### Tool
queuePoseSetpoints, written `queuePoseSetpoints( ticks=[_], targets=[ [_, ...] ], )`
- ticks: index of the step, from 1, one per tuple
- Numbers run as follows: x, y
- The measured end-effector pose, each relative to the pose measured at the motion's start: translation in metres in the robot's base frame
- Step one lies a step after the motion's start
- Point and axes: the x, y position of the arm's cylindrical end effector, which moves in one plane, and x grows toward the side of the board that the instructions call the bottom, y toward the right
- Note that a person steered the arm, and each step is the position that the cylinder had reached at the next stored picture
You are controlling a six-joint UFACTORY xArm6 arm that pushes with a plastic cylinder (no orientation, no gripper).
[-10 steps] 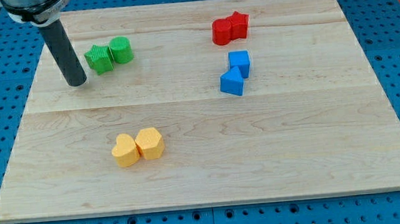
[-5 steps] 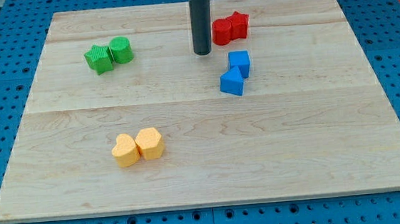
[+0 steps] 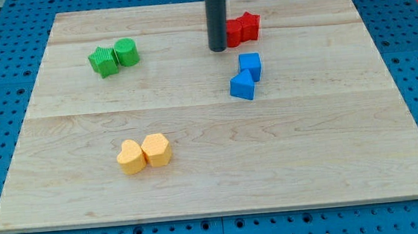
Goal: Push the red blocks towards the top side of the board
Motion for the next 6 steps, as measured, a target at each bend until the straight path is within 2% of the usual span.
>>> queuePoseSetpoints(
  ticks=[2,3,4,5,6],
  targets=[
    [-0.022,0.028],
    [-0.01,0.054],
    [-0.015,0.078],
    [-0.035,0.078],
    [-0.028,0.068]
  ],
)
